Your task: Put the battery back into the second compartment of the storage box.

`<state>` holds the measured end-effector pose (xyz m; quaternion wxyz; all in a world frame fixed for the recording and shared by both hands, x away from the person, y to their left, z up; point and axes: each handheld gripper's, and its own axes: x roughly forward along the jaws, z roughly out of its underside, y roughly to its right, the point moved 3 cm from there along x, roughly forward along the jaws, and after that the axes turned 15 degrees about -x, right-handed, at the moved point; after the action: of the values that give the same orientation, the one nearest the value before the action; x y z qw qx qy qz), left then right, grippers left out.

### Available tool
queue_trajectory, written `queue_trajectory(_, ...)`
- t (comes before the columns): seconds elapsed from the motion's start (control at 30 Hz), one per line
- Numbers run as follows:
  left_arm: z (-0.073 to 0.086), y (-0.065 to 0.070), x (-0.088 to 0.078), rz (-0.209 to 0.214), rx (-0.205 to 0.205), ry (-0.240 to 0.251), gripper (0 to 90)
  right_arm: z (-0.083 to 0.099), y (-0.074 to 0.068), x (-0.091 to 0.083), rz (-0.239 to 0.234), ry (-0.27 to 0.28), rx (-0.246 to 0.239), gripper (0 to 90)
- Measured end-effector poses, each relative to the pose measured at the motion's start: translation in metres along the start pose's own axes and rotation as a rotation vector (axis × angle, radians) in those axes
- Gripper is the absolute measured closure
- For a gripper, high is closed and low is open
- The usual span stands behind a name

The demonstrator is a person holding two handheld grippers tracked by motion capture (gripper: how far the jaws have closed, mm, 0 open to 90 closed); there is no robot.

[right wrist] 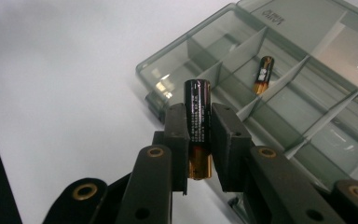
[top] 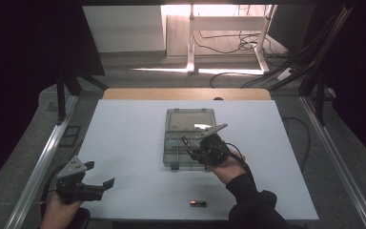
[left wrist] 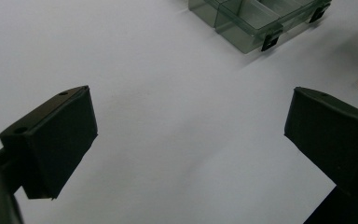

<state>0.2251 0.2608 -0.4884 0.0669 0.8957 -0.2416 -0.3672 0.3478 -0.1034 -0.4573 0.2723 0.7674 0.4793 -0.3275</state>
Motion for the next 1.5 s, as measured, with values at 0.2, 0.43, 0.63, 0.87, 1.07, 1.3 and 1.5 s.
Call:
queue_trajectory(0.2,0.0,0.0,0.0,0.003,-0.001,0.0,2.6,-0.011,0.006,0.008,0.012,0.005,0.003,76.7)
queue_trajectory(0.43,0.0,-0.001,0.0,0.007,-0.001,0.0,2.5,-0.021,0.016,0.016,0.03,0.007,0.006,76.7)
queue_trajectory(0.63,0.0,-0.001,0.0,0.008,-0.001,0.002,2.3,-0.029,0.028,0.023,0.057,0.01,0.022,76.7)
queue_trajectory(0.87,0.0,-0.001,-0.001,0.01,-0.003,0.004,2.3,-0.035,0.042,0.037,0.085,-0.02,0.029,76.7)
queue_trajectory(1.07,0.0,-0.001,-0.001,0.012,-0.004,0.006,2.3,-0.037,0.048,0.055,0.096,-0.065,0.043,76.7)
queue_trajectory(1.3,0.0,-0.001,-0.001,0.014,-0.005,0.007,2.2,-0.034,0.053,0.077,0.102,-0.124,0.046,76.5)
queue_trajectory(1.5,0.0,-0.001,-0.002,0.016,-0.005,0.008,2.2,-0.032,0.056,0.089,0.105,-0.158,0.071,67.9)
